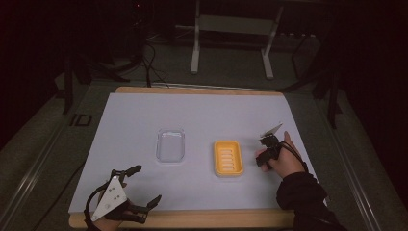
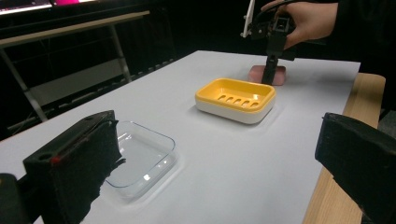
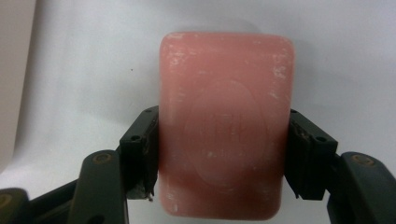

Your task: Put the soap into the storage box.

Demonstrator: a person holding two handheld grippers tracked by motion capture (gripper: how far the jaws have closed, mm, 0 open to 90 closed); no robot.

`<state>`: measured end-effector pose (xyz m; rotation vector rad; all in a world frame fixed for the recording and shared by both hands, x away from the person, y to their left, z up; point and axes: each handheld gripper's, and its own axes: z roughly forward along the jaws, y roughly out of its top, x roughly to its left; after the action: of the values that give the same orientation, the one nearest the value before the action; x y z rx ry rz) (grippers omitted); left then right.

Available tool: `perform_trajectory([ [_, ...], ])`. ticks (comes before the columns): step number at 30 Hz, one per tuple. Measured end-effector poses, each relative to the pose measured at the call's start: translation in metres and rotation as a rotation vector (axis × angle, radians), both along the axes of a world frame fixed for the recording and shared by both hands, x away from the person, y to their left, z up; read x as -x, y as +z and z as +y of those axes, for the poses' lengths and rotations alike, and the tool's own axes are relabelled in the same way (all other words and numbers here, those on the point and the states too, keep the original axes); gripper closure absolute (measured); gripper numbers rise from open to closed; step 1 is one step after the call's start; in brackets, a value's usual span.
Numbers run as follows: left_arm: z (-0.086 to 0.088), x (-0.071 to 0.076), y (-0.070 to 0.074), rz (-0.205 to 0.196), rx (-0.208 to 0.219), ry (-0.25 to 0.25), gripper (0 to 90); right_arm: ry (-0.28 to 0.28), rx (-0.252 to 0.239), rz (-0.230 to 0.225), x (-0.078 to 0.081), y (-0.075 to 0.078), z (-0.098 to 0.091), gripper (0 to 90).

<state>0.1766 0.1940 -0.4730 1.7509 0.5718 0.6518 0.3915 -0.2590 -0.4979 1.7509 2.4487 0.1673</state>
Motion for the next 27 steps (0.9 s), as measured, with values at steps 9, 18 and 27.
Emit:
perform_trajectory([
  [9, 0.0, 0.0, 0.0, 0.0, -0.002, -0.001, 0.6, -0.103, -0.021, -0.019, 0.008, 0.016, 0.002, 37.7],
  [18, -0.001, 0.0, 0.0, 0.0, -0.002, -0.001, 0.5, -0.167, -0.05, -0.073, 0.017, 0.047, 0.01, 37.7],
  [27, -0.001, 0.0, 0.0, 0.001, -0.002, -0.001, 0.6, -0.163, -0.087, -0.141, 0.026, 0.071, 0.024, 37.7],
])
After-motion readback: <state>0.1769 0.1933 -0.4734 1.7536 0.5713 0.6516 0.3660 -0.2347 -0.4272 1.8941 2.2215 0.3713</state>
